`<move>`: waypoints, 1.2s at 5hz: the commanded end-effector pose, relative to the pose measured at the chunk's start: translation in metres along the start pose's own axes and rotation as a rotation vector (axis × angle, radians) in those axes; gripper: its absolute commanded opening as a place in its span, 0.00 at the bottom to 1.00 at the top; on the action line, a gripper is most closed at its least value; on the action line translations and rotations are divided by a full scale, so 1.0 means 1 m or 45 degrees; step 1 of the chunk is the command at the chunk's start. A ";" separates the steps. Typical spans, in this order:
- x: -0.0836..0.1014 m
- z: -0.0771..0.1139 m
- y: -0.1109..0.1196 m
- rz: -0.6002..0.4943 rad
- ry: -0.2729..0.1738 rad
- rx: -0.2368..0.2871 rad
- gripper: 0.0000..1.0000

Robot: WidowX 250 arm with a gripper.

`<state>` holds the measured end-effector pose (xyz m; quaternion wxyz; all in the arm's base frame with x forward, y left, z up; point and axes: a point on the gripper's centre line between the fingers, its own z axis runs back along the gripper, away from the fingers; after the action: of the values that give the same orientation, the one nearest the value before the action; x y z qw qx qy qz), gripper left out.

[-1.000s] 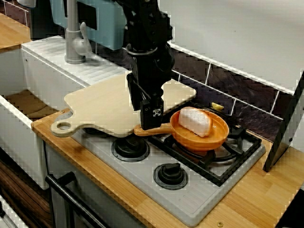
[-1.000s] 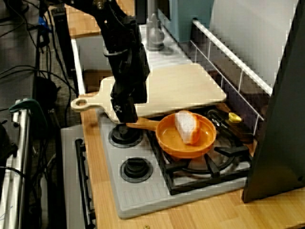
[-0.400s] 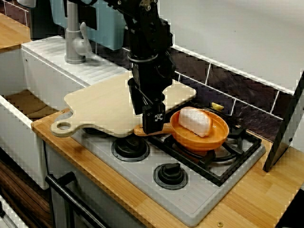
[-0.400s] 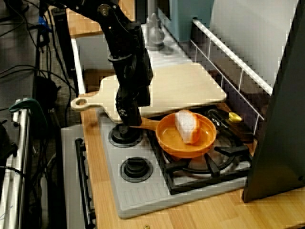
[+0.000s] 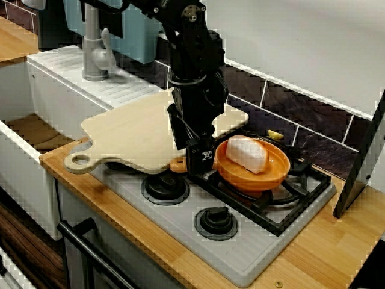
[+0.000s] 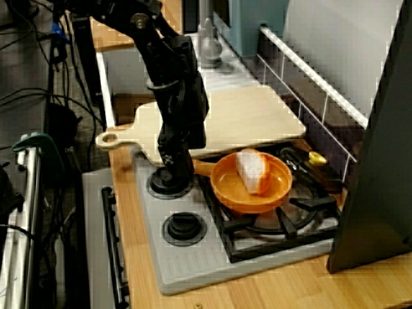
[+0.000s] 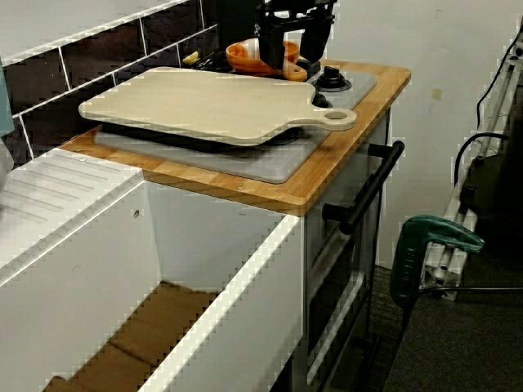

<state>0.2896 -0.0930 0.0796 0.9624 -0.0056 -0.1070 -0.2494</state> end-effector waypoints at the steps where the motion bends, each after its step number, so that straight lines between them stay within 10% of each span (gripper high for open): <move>1: 0.004 0.007 -0.009 -0.039 -0.049 0.022 1.00; 4: 0.006 -0.008 -0.006 -0.023 -0.015 0.022 1.00; 5: 0.007 -0.007 -0.004 -0.018 -0.018 0.012 0.00; 6: 0.007 -0.001 -0.003 -0.010 -0.019 -0.001 0.00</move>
<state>0.2902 -0.0975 0.0636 0.9630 -0.0060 -0.0848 -0.2557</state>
